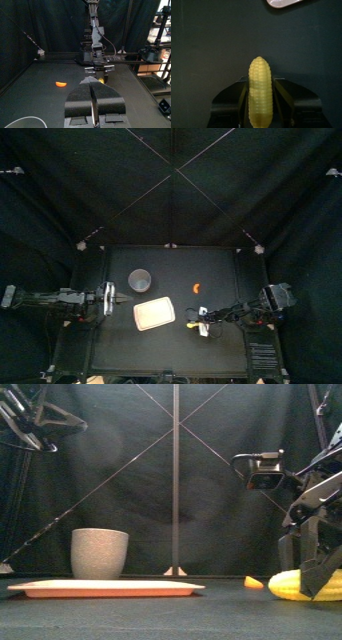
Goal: Pick the corn then place it in the grey bowl
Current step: Place corn in the grey bowl
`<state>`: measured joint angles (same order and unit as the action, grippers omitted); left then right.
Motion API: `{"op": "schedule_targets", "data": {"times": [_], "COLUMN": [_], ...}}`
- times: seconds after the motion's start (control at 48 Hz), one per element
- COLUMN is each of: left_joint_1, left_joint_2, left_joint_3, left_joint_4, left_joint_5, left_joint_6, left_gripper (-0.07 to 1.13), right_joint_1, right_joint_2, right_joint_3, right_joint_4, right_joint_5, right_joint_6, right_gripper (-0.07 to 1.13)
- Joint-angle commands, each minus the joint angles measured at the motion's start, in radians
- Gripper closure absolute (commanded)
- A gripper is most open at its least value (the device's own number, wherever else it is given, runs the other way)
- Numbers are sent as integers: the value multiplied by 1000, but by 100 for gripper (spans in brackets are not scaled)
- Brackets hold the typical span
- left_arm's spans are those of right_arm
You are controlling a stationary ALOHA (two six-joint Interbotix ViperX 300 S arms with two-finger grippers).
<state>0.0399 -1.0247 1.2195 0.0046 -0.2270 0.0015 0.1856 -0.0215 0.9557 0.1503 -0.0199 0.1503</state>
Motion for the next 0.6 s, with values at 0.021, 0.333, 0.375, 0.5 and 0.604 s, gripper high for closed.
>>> {"op": "schedule_targets", "data": {"times": [0.021, 0.333, 0.375, 0.5, 0.604], "left_joint_1": [0, 0, 0, 2, 0], "left_joint_2": [0, 0, 0, 0, 2], "left_joint_3": [-15, -15, -15, -15, -15], "left_joint_4": [3, 3, 3, 3, 3], "left_joint_5": [-5, -5, -5, -5, -5], "left_joint_6": [2, 2, 2, 2, 2], "left_gripper": [110, 110, 110, 110, 110], "right_joint_1": [-12, -206, -227, -290, -333], "right_joint_2": [-17, -72, -69, -20, 46], "right_joint_3": [-26, -281, -330, -497, -621], "right_joint_4": [-8, -298, -334, -430, -445], "right_joint_5": [-3, 92, 94, 94, 94], "right_joint_6": [-12, -5, -5, 0, -5], "right_gripper": [50, 50, 50, 50, 50]}}
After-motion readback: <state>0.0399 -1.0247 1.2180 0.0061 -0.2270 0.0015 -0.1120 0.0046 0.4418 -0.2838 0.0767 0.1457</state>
